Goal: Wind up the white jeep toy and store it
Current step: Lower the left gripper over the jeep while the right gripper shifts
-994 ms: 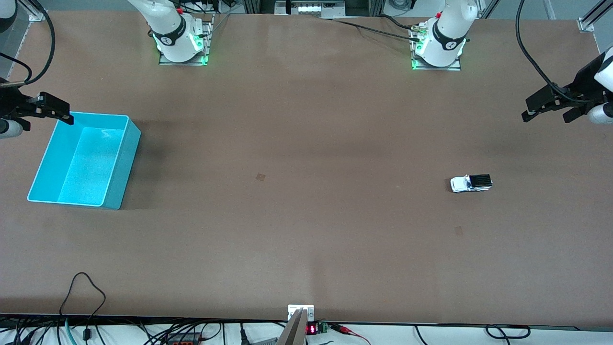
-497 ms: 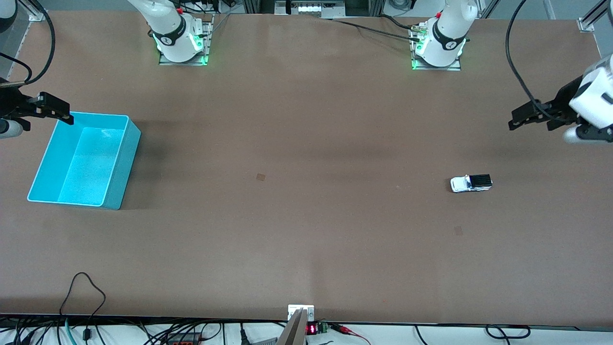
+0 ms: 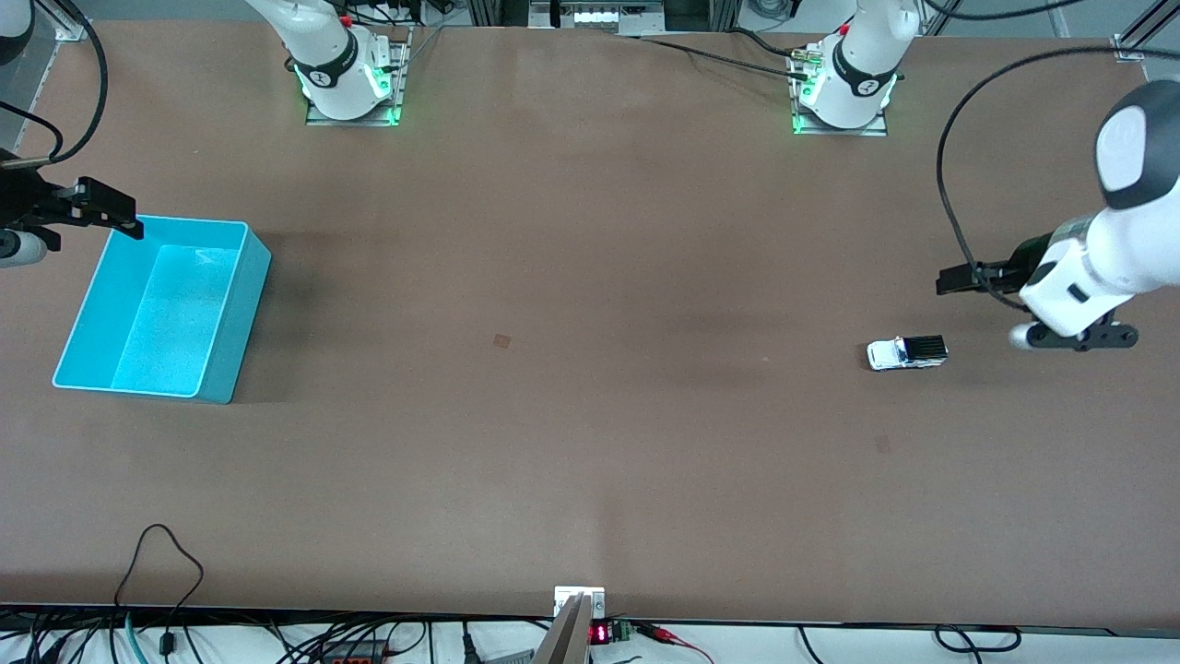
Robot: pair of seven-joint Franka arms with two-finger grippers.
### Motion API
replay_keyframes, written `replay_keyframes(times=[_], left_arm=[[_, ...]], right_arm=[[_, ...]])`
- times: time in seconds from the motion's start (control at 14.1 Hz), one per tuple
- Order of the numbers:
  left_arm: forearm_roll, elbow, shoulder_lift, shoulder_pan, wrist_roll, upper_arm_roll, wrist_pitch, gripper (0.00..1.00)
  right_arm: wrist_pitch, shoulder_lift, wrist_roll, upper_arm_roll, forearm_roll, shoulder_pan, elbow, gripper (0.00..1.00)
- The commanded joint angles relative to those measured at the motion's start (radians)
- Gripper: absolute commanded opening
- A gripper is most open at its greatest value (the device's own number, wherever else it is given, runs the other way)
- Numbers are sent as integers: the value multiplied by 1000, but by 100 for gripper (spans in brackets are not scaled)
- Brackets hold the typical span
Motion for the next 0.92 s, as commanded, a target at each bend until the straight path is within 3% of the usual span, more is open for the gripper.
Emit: replay_keyframes(times=[0.0, 0.21, 0.5, 0.85], left_arm=[[30, 33, 115, 57, 59, -4, 119, 100], [29, -29, 149, 79, 310, -4, 259, 100], [50, -126, 142, 91, 594, -4, 289, 100], [119, -241, 141, 100, 1115, -4, 458, 100]], right_arm=[[-47, 28, -13, 1, 6, 17, 2, 100], [-121, 63, -11, 1, -8, 34, 4, 100], [-193, 81, -2, 1, -8, 33, -3, 100], [-229, 86, 0, 1, -8, 33, -4, 100]])
